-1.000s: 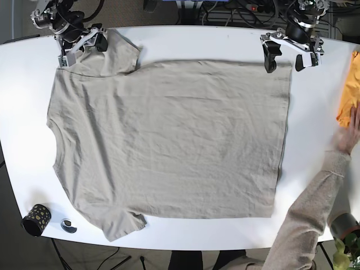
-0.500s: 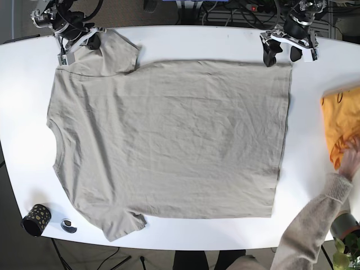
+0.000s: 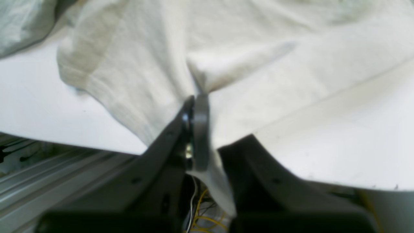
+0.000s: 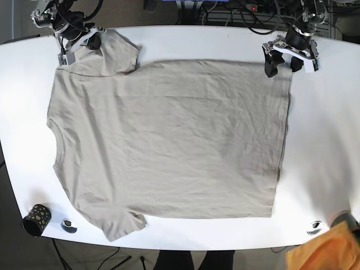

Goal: Fold the T-shirt properly
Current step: 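Lower both grippers toward the grey T-shirt's shoulder corners, then grasp the shirt's shoulder edges with both grippers and pull them toward the hem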

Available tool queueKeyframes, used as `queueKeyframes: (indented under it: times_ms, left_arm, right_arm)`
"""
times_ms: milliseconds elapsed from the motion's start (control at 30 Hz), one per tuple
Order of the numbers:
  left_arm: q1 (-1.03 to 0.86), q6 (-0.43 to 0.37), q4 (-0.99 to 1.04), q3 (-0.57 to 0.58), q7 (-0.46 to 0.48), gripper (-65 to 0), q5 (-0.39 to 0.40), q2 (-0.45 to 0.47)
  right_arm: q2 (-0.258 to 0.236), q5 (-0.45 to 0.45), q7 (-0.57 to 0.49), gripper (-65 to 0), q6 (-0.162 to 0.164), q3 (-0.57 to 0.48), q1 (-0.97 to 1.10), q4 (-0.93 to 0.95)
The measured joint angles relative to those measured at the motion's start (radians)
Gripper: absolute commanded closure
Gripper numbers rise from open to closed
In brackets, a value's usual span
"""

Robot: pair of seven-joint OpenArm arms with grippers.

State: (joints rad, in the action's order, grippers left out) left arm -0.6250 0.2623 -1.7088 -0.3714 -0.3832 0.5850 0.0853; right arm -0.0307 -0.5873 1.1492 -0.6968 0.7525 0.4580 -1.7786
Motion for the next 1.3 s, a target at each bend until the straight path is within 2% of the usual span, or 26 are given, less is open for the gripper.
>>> queueKeyframes:
  times_ms: [333,400,500,633,700,800,1033,1167,1300]
  left_arm:
    - [0.045,0.004,0.032,0.001,0.005,-53.9,0.003,0.002]
    - [0.047,0.003,0.039,0.006,0.008,-51.2,0.0,0.005]
    - [0.056,0.003,0.054,0.006,0.02,-36.7,0.0,0.005]
    - [0.093,0.001,0.084,0.003,-0.025,-16.0,0.005,0.009]
    - [0.1,0.001,0.09,0.001,-0.048,-8.6,0.008,0.01]
    - [0.095,0.001,0.095,0.001,-0.047,-1.1,0.012,0.007]
    - [0.094,0.005,0.092,0.003,-0.05,0.0,0.011,0.007]
    - [0.09,0.078,0.092,-0.008,-0.072,0.0,0.008,0.006]
    - [0.069,0.143,0.081,-0.079,-0.111,0.0,-0.002,-0.007]
  right_arm:
    - [0.0,0.0,0.0,0.0,0.0,0.0,0.0,0.0]
    - [0.0,-0.001,0.0,0.0,0.0,0.0,0.0,0.0]
    - [0.0,-0.001,0.0,0.0,0.0,0.0,0.0,0.0]
    - [0.0,0.0,0.0,0.0,0.0,0.0,0.0,0.0]
    - [0.0,0.0,0.0,0.0,0.0,0.0,0.0,0.0]
    - [0.0,0.0,0.0,0.0,0.0,0.0,0.0,0.0]
    - [0.0,0.0,0.001,0.0,0.0,-0.001,0.0,-0.001]
    - [0.002,0.008,0.017,0.0,0.0,-0.001,0.007,-0.03]
    - [0.004,0.001,0.014,0.0,0.0,-0.002,0.042,-0.103]
